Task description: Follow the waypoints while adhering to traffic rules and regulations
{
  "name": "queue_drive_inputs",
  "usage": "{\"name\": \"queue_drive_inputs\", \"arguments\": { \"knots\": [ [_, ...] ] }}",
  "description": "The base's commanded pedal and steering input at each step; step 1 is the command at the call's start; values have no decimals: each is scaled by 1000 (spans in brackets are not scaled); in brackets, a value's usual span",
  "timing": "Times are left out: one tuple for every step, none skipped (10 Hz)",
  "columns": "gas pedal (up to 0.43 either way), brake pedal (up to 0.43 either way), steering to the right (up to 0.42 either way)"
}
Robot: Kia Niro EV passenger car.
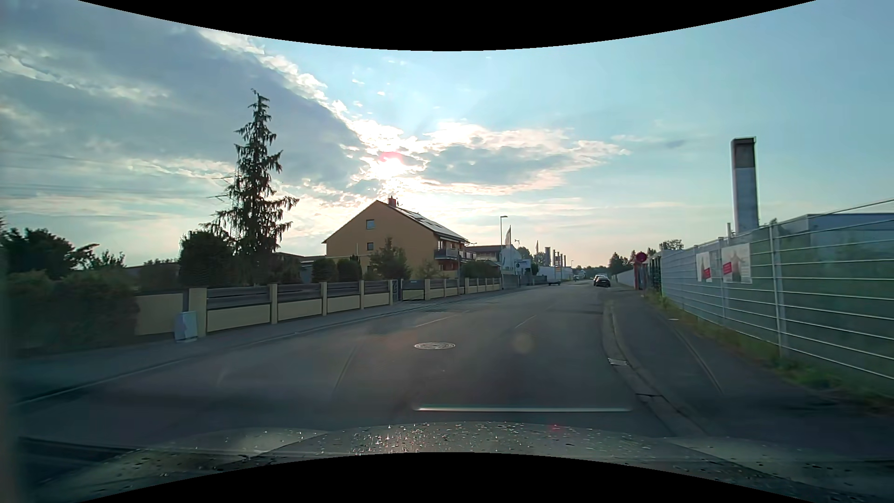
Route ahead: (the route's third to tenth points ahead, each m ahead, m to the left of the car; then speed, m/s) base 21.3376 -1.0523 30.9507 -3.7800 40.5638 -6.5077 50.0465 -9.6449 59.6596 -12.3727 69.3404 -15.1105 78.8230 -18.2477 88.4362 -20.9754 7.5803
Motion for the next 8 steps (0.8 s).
{"name": "queue_drive_inputs", "arguments": {
  "knots": [
    [8,0,76],
    [8,0,76],
    [8,0,76],
    [20,0,76],
    [20,0,76],
    [20,0,75],
    [20,0,75],
    [20,0,73]
  ]
}}
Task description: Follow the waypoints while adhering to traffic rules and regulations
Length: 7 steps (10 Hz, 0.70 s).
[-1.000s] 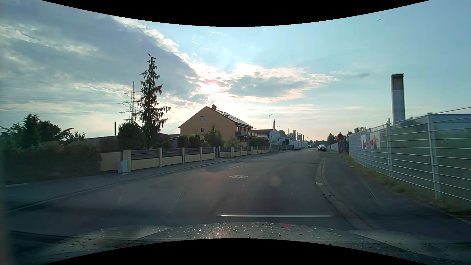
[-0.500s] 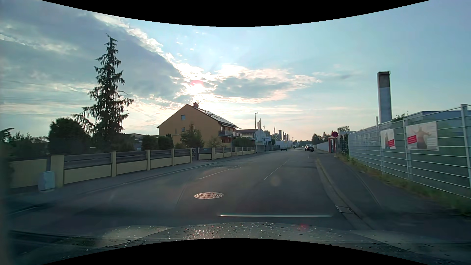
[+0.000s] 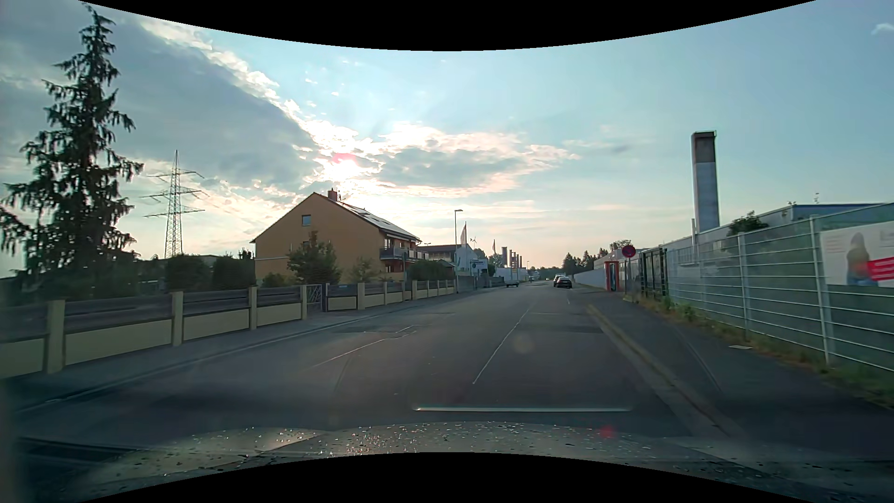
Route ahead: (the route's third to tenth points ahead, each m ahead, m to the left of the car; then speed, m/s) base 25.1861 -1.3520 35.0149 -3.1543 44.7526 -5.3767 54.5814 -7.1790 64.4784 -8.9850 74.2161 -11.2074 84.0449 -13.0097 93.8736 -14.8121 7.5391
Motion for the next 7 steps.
{"name": "queue_drive_inputs", "arguments": {
  "knots": [
    [20,0,69],
    [20,0,65],
    [20,0,64],
    [28,0,60],
    [28,0,55],
    [28,0,49],
    [28,0,42]
  ]
}}
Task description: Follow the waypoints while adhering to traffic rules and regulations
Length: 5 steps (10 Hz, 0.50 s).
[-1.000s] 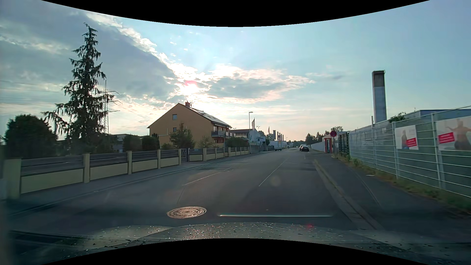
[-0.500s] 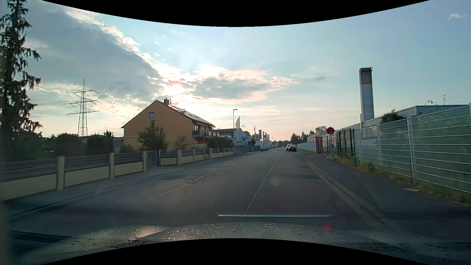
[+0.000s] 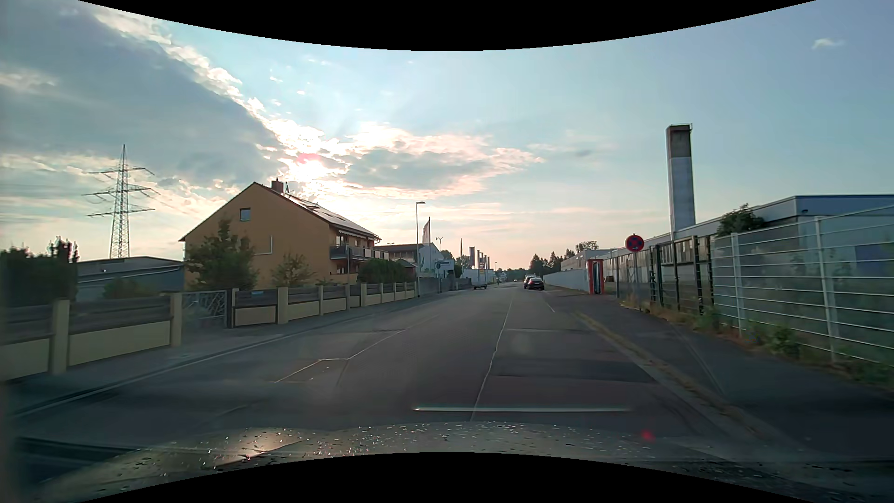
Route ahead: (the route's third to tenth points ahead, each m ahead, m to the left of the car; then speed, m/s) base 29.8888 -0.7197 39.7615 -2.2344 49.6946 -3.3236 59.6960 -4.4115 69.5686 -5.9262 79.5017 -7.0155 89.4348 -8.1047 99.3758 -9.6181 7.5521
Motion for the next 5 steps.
{"name": "queue_drive_inputs", "arguments": {
  "knots": [
    [28,0,36],
    [28,0,31],
    [28,0,27],
    [28,0,25],
    [39,0,22]
  ]
}}
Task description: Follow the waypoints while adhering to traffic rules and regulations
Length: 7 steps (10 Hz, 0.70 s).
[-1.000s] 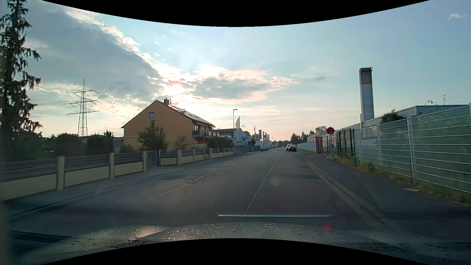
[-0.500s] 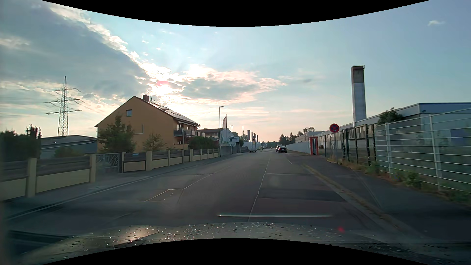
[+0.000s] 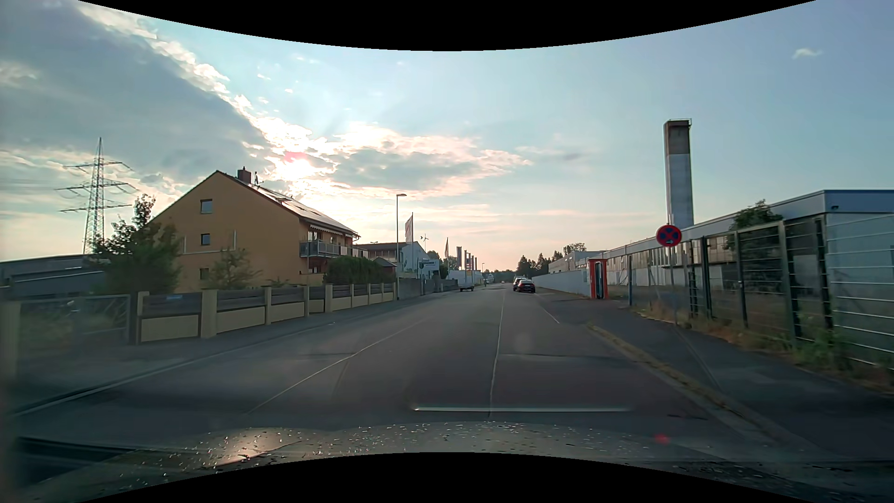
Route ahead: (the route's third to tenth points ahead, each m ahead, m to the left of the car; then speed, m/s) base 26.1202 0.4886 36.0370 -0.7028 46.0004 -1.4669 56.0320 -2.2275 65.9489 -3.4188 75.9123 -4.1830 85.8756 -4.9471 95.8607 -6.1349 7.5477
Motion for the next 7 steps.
{"name": "queue_drive_inputs", "arguments": {
  "knots": [
    [39,0,18],
    [39,0,15],
    [39,0,15],
    [47,0,15],
    [47,0,15],
    [47,0,15],
    [47,0,15]
  ]
}}
